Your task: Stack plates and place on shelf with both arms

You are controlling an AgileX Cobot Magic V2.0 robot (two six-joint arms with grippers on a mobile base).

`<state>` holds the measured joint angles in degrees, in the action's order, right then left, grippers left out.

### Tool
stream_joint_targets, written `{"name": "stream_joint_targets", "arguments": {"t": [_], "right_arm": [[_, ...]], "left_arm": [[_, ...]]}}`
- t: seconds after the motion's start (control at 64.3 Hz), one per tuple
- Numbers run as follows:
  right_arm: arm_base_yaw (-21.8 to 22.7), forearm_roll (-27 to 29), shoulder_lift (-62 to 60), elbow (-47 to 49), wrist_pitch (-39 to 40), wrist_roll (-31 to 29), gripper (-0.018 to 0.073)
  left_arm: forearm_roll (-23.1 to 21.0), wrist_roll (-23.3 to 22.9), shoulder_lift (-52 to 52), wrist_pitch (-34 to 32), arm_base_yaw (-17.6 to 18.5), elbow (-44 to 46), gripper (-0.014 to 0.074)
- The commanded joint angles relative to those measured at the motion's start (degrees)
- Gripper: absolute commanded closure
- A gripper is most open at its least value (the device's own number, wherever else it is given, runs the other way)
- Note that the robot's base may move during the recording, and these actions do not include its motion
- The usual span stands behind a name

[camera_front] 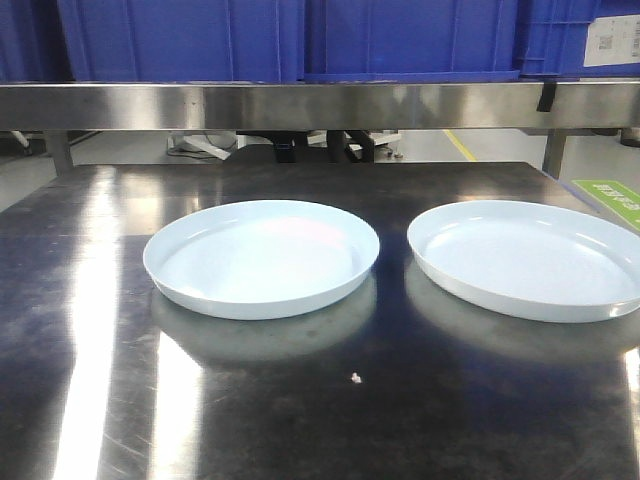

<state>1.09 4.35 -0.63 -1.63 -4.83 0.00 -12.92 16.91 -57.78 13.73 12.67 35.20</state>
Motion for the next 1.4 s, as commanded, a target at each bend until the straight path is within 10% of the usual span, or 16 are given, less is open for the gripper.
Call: {"name": "stream_joint_targets", "arguments": {"t": [0.0,0.544,1.384], "right_arm": [[0.22,-0.52,-1.08,-0.08,5.49,-0.3,0.0503],[0.22,-0.52,-1.08,-0.08,5.49,-0.3,0.0503],[0.16,-0.01,-0.95,1.39,2.0,-0.34,0.0503]], "left_arm": [[-0.23,-0.51,6.13,-10.35,-0.04,-2.09,0.0516],[-6.21,-0.62,34.1,-19.64,-0.5,-16.17,0.0509],[-2.3,-0.1,34.82,-19.39,-0.83,-16.17,0.0516]]}}
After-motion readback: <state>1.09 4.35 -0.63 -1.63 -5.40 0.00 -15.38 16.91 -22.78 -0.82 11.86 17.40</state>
